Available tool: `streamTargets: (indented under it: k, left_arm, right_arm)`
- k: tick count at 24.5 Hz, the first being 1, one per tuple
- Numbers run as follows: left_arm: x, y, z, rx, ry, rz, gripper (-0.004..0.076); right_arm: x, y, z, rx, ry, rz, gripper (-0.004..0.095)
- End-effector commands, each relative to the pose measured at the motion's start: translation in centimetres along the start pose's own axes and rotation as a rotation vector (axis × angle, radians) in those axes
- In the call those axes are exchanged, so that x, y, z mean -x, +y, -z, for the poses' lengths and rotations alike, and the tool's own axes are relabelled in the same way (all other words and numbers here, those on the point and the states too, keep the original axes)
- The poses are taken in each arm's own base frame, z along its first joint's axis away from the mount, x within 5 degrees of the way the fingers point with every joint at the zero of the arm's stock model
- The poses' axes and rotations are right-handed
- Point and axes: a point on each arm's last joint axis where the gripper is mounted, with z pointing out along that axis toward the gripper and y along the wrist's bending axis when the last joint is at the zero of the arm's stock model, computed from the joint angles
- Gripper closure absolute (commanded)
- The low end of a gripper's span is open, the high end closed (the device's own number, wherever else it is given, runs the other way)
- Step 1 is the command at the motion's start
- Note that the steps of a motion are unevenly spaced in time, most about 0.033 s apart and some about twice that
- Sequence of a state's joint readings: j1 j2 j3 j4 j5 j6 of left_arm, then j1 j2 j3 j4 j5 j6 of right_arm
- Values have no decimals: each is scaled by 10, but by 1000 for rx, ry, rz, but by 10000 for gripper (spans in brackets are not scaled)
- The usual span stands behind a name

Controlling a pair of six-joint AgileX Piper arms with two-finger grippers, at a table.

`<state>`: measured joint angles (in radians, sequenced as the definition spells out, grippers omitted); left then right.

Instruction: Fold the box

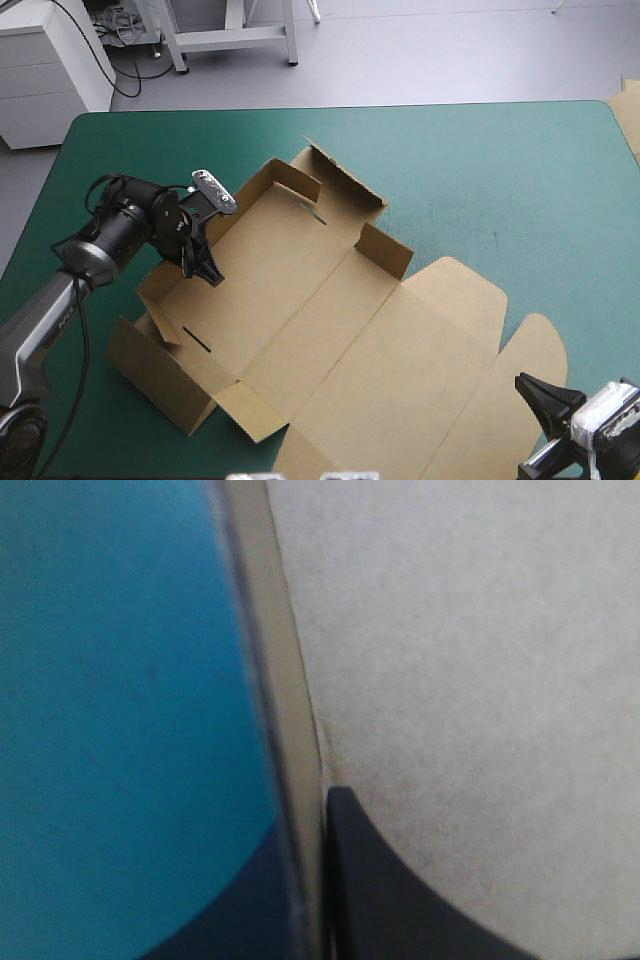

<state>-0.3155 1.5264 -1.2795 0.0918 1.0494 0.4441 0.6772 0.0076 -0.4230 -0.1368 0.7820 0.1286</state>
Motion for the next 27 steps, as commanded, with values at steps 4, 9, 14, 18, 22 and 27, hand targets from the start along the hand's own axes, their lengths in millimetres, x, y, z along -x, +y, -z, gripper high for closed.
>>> streamTargets:
  k: [4,9,14,18,22,27]
  left_arm:
    - [30,-7,28,245,-209,-184,732]
    - [51,-31,37,354,-295,-387,732]
    - [69,-63,47,407,-398,-552,732]
    - [83,-90,61,521,-495,-757,732]
    - [92,-100,69,580,-600,-846,732]
    - [88,-122,67,521,-570,-866,732]
  right_arm:
    - [14,0,2,-1,-86,15,926]
    - [14,0,2,-1,-86,15,925]
    - [14,0,2,-1,-86,15,925]
    - [14,0,2,-1,-86,15,925]
    - [14,0,2,-1,-86,15,925]
    - [14,0,2,-1,-86,15,925]
